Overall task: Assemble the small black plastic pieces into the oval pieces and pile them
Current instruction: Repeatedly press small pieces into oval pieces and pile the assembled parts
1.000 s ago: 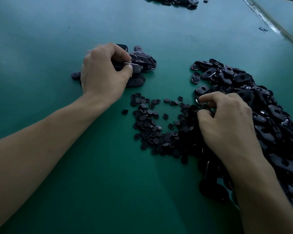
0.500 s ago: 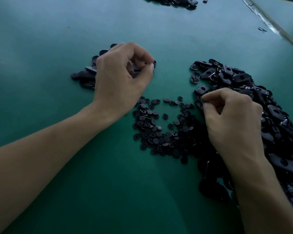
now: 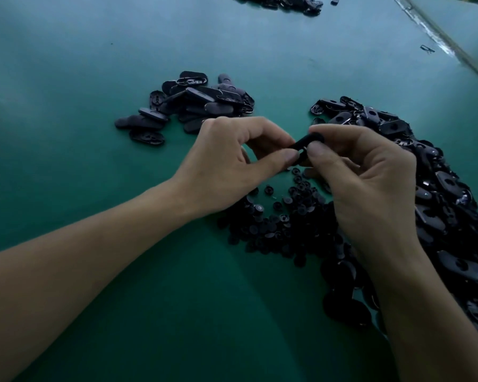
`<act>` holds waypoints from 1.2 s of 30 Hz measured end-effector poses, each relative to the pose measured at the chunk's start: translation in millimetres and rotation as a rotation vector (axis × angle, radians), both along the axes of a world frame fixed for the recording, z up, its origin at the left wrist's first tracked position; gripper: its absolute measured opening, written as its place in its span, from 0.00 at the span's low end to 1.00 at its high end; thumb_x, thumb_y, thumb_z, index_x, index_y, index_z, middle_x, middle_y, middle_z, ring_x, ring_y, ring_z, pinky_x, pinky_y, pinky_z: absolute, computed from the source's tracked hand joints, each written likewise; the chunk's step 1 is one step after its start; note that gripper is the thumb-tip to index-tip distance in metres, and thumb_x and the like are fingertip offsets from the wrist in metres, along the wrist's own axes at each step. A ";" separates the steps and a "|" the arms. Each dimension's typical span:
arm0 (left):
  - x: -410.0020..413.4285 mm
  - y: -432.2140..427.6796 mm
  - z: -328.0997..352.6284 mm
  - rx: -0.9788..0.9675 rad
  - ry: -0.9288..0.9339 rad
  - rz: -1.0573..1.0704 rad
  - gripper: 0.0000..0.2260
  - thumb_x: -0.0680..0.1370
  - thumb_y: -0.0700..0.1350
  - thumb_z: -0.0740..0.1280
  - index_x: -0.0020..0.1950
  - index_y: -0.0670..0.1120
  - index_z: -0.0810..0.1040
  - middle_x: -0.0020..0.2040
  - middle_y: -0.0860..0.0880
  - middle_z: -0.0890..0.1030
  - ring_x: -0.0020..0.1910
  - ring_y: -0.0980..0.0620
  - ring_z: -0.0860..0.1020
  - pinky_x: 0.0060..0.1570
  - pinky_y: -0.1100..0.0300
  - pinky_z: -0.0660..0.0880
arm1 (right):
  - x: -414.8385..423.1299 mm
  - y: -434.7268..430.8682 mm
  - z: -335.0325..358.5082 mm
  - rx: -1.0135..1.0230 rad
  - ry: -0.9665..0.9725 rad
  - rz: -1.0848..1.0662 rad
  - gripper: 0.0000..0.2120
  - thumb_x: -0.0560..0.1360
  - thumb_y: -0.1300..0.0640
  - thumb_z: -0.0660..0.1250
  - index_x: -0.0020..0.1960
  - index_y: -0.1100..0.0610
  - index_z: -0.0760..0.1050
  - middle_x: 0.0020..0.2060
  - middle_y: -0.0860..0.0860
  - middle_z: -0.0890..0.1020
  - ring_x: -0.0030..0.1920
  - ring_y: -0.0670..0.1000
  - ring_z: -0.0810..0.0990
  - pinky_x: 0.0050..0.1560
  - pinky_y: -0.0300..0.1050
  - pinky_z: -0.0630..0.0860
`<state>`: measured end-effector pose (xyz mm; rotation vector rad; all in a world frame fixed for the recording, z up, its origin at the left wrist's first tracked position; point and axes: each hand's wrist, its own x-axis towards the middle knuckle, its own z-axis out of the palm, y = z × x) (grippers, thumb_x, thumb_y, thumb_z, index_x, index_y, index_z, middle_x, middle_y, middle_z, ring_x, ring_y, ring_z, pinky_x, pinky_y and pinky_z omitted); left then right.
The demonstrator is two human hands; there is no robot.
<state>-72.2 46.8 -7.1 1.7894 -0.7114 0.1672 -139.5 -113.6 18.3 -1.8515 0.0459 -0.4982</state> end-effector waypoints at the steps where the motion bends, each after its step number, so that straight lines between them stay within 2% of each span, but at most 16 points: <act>1: 0.2 0.5 0.3 0.004 0.002 -0.005 0.03 0.76 0.39 0.74 0.49 0.43 0.85 0.37 0.59 0.80 0.28 0.71 0.74 0.31 0.79 0.65 | 0.0 0.0 -0.2 0.016 0.005 -0.003 0.07 0.78 0.62 0.71 0.51 0.51 0.82 0.41 0.49 0.86 0.43 0.50 0.85 0.48 0.46 0.83; 3: 0.8 1.3 0.7 0.012 0.007 -0.009 0.03 0.76 0.40 0.74 0.49 0.44 0.85 0.37 0.58 0.81 0.29 0.69 0.75 0.32 0.77 0.66 | 0.1 0.1 -0.4 0.043 0.013 -0.007 0.07 0.77 0.62 0.71 0.50 0.51 0.82 0.41 0.50 0.86 0.43 0.49 0.86 0.47 0.43 0.82; 8: 0.9 2.0 1.9 -0.012 0.012 -0.035 0.06 0.75 0.40 0.75 0.50 0.49 0.83 0.41 0.53 0.85 0.38 0.59 0.82 0.34 0.62 0.76 | -1.1 2.0 -0.1 0.033 0.021 0.000 0.04 0.77 0.60 0.72 0.48 0.52 0.81 0.39 0.50 0.87 0.41 0.49 0.86 0.44 0.40 0.81; 14: 0.8 2.4 2.7 -0.025 0.023 -0.019 0.07 0.74 0.40 0.76 0.50 0.50 0.83 0.40 0.53 0.85 0.37 0.60 0.82 0.34 0.63 0.76 | -0.8 2.2 0.2 0.015 0.001 -0.006 0.02 0.78 0.57 0.72 0.46 0.53 0.80 0.38 0.49 0.86 0.39 0.46 0.86 0.40 0.35 0.78; 19: 0.3 3.1 3.2 -0.032 0.044 -0.030 0.06 0.74 0.40 0.76 0.49 0.49 0.83 0.40 0.51 0.85 0.37 0.58 0.82 0.34 0.62 0.75 | 0.0 1.6 -2.1 0.011 -0.005 0.014 0.04 0.79 0.60 0.70 0.47 0.52 0.80 0.37 0.49 0.86 0.39 0.47 0.86 0.40 0.35 0.77; 22: 0.5 3.0 3.1 -0.039 0.050 -0.027 0.06 0.74 0.40 0.76 0.49 0.48 0.84 0.40 0.51 0.85 0.35 0.60 0.81 0.33 0.63 0.74 | 0.1 1.9 -3.1 0.022 -0.006 0.024 0.05 0.79 0.62 0.69 0.48 0.53 0.80 0.37 0.49 0.86 0.40 0.46 0.86 0.41 0.34 0.77; 27: 2.1 3.5 3.0 -0.040 0.034 -0.010 0.06 0.74 0.39 0.77 0.48 0.48 0.84 0.38 0.55 0.84 0.35 0.62 0.80 0.33 0.67 0.72 | -0.5 3.1 -1.7 0.028 -0.002 0.035 0.05 0.79 0.62 0.69 0.48 0.53 0.79 0.38 0.51 0.86 0.40 0.47 0.86 0.40 0.35 0.77; 31: 2.8 3.5 2.6 -0.065 0.011 0.007 0.07 0.73 0.38 0.77 0.46 0.48 0.84 0.39 0.53 0.84 0.35 0.62 0.79 0.32 0.70 0.70 | -1.4 4.2 -0.4 -0.012 0.010 0.045 0.02 0.79 0.58 0.70 0.48 0.52 0.79 0.38 0.51 0.86 0.38 0.48 0.86 0.39 0.37 0.78; 34: 4.7 3.6 1.8 -0.073 -0.029 0.049 0.11 0.72 0.37 0.77 0.43 0.53 0.82 0.41 0.48 0.84 0.39 0.53 0.81 0.31 0.62 0.71 | -2.2 3.9 -0.3 -0.050 0.021 0.041 0.03 0.78 0.58 0.72 0.49 0.51 0.80 0.37 0.50 0.86 0.39 0.48 0.86 0.40 0.41 0.80; 36: 6.0 4.1 1.3 -0.087 -0.045 0.055 0.13 0.71 0.34 0.76 0.40 0.54 0.81 0.43 0.50 0.83 0.42 0.53 0.81 0.31 0.59 0.71 | -2.5 3.9 -1.0 -0.065 0.022 0.046 0.04 0.77 0.60 0.73 0.48 0.52 0.81 0.37 0.51 0.86 0.40 0.51 0.86 0.44 0.49 0.83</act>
